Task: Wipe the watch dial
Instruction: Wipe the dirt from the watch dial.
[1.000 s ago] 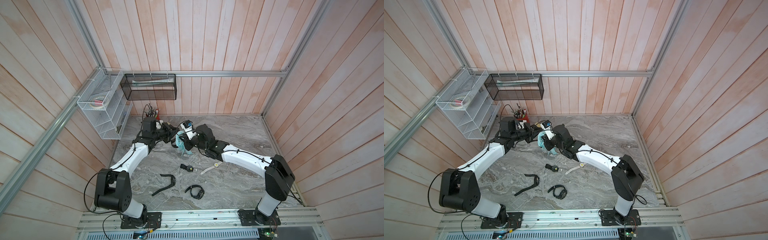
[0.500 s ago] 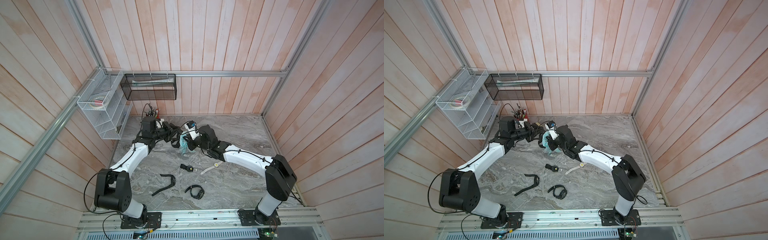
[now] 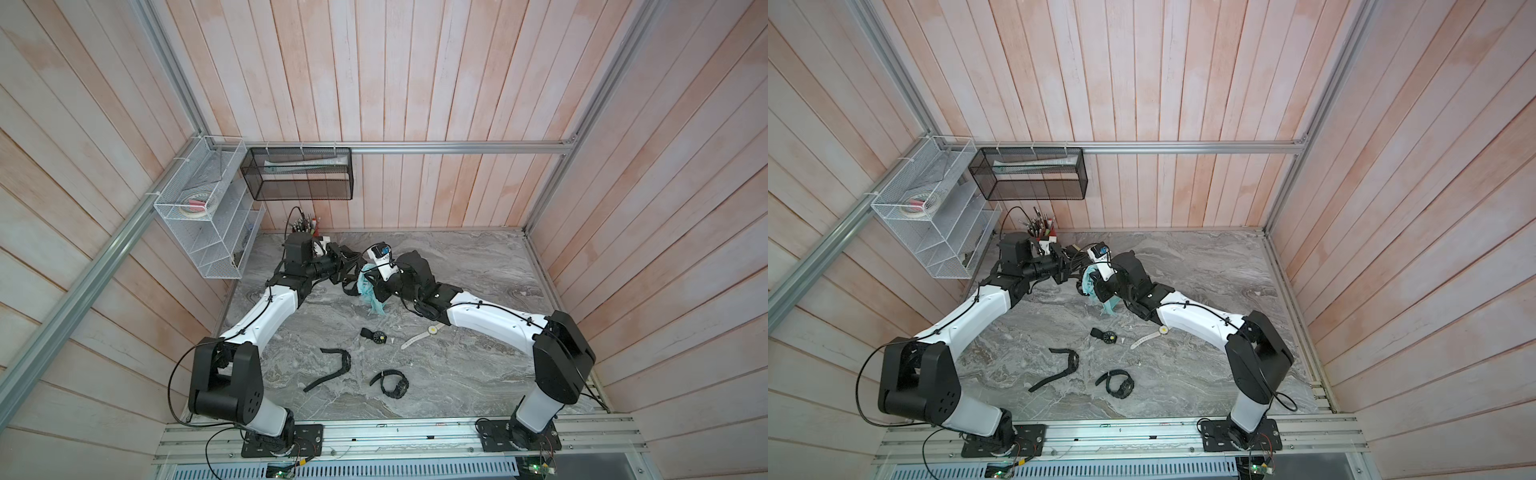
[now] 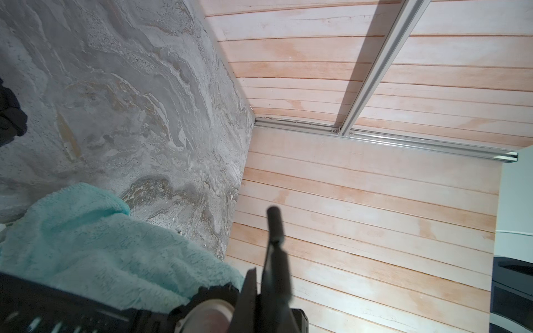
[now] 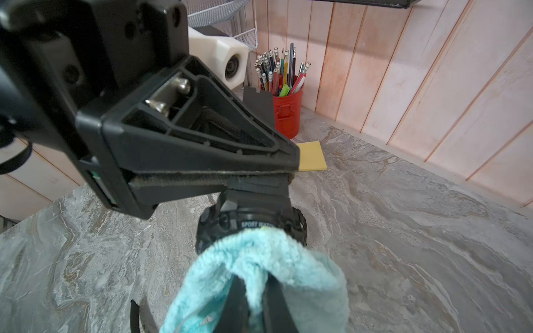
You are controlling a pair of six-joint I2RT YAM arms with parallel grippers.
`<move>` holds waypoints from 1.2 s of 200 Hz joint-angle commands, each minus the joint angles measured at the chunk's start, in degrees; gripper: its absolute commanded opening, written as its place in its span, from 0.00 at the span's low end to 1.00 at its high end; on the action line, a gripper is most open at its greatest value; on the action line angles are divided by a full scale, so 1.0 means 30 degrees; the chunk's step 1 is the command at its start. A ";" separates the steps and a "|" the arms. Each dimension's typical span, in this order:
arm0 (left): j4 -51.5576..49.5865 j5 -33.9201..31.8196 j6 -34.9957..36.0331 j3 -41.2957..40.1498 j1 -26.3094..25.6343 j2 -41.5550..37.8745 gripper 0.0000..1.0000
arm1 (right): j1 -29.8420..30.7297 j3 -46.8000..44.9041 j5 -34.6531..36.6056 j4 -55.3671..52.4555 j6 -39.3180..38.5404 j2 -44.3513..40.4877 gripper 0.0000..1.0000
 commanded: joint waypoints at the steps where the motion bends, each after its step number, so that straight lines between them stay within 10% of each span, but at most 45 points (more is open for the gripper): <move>1: 0.0382 0.1040 0.0030 -0.0300 -0.0590 -0.0128 0.03 | -0.0013 0.0793 0.1039 0.1235 0.0670 0.0046 0.00; 62: 0.0643 0.1087 -0.0151 -0.0474 -0.0634 -0.0240 0.02 | -0.0745 0.1597 0.2671 -0.0705 0.1632 0.0746 0.00; 188: 0.1070 0.0941 -0.0407 0.0063 -0.0734 0.0521 0.02 | 0.0239 0.0443 -0.3605 0.1314 -0.0434 -0.0191 0.00; 240: 0.1071 0.0974 -0.0413 -0.1235 -0.0977 -0.0006 0.02 | -0.0038 0.0856 0.0424 0.1896 0.0451 -0.0126 0.00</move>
